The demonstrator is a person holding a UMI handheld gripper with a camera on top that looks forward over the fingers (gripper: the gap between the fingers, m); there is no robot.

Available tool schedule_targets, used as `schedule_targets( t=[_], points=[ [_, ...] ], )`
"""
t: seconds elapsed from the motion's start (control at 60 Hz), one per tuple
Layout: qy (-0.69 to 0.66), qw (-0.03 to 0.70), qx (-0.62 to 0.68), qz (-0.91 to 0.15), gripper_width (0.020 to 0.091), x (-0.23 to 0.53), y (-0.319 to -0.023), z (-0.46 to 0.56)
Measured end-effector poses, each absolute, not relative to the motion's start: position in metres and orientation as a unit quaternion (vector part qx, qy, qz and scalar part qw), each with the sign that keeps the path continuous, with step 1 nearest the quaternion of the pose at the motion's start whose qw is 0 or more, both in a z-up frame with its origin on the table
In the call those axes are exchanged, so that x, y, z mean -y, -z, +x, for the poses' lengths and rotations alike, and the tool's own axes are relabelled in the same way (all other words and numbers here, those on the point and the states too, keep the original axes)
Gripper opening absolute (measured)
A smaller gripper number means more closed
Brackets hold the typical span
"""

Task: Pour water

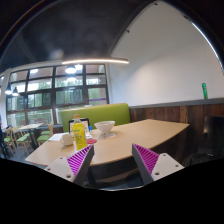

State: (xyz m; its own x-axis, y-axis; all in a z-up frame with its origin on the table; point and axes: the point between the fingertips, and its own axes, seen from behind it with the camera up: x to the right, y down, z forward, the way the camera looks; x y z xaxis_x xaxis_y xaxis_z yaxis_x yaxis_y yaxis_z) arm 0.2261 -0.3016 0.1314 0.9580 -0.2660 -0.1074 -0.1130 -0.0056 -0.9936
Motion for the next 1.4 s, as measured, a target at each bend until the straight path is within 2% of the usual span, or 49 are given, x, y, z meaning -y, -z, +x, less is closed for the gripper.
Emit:
schedule_targets(
  t=[0.367, 0.567, 0.75, 0.933, 0.95, 1.033, 1.067, 1.117, 1.15, 1.167, 1.2, 1.217, 1.4],
  points=[
    [0.041, 0.686, -0.112, -0.717, 0.0835, 0.275, -0.118, 0.215],
    [0.035, 0.684, -0.065, -0.726, 0.0829, 0.185, -0.096, 0.152],
    [0.033, 0.682, -0.043, -0.729, 0.0823, 0.098, -0.098, 0.129],
    [0.084, 0.691, -0.051, -0.716, 0.0807, 0.038, -0.115, 0.13],
    [0.087, 0.691, -0.052, -0.716, 0.0799, 0.035, -0.116, 0.13],
    [0.098, 0.684, -0.066, -0.72, 0.048, 0.021, -0.112, 0.138],
    [0.095, 0.685, -0.082, -0.718, 0.047, 0.02, -0.109, 0.141],
    [0.087, 0.688, -0.087, -0.715, 0.0411, 0.017, -0.108, 0.14],
    [0.08, 0.693, -0.089, -0.711, 0.0413, 0.017, -0.106, 0.142],
    [0.075, 0.695, -0.09, -0.709, 0.0363, 0.017, -0.105, 0.142],
    [0.067, 0.699, -0.093, -0.706, 0.0379, 0.017, -0.105, 0.143],
    [0.065, 0.7, -0.092, -0.705, 0.0314, 0.017, -0.105, 0.143],
    [0.073, 0.693, -0.068, -0.714, 0.0313, 0.006, -0.108, 0.146]
  ],
)
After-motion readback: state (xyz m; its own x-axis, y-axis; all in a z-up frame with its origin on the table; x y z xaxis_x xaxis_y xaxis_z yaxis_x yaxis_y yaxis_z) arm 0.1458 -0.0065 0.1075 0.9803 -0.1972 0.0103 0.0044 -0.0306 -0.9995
